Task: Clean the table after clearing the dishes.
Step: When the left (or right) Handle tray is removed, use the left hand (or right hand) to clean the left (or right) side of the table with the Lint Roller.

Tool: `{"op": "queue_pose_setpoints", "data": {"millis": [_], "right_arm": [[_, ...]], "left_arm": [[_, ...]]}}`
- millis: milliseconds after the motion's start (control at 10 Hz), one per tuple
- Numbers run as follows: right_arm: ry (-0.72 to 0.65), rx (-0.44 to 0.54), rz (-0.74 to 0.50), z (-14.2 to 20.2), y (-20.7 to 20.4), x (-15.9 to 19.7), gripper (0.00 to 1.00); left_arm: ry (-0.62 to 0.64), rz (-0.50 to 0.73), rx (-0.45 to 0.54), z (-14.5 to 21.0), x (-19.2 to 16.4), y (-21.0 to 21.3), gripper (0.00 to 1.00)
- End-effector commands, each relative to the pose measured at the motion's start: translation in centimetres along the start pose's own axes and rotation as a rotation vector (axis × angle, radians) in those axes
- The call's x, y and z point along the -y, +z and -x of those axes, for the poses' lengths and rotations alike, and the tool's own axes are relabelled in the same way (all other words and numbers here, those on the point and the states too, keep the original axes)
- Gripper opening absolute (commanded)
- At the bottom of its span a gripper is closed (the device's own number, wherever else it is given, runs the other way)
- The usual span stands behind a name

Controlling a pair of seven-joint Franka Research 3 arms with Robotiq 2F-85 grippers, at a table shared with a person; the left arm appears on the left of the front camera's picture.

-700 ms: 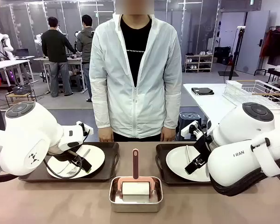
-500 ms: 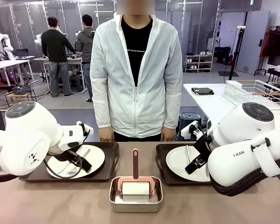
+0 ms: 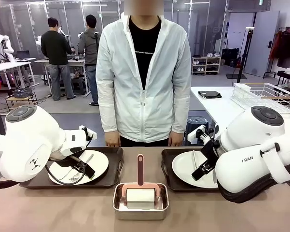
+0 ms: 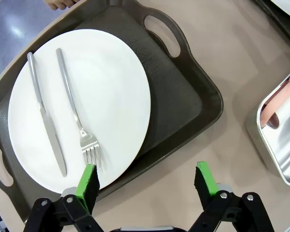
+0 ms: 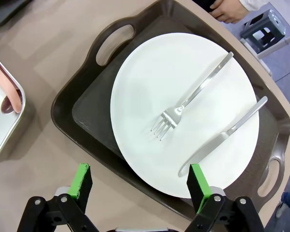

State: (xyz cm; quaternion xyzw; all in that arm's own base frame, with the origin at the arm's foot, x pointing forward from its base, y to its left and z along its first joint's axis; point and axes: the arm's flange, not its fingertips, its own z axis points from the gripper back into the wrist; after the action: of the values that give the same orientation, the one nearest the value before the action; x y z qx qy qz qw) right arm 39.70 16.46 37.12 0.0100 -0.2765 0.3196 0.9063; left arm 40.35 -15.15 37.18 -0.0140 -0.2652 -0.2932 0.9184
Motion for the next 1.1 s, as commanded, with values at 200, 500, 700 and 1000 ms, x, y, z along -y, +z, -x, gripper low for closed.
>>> {"op": "queue_pose_setpoints", "data": {"millis": [200,500,700,1000], "right_arm": [[0.0,0.0,0.0,0.0,0.0,0.0,1.0],[-0.047,-0.02,-0.085,-3.7,2.6,2.7,1.0],[-0.078,-0.019,-0.176,-6.0,4.9,4.5,1.0],[-0.266,0.055,-0.481,-6.6,9.6,8.8,1.0]], "left_arm": [[0.0,0.0,0.0,0.0,0.0,0.0,1.0],[0.011,0.081,0.002,-4.0,-1.1,3.7,1.0],[0.029,0.142,-0.018,-5.9,-2.6,6.5,1.0],[0.109,0.477,0.011,-4.7,-8.1,10.9,1.0]]}}
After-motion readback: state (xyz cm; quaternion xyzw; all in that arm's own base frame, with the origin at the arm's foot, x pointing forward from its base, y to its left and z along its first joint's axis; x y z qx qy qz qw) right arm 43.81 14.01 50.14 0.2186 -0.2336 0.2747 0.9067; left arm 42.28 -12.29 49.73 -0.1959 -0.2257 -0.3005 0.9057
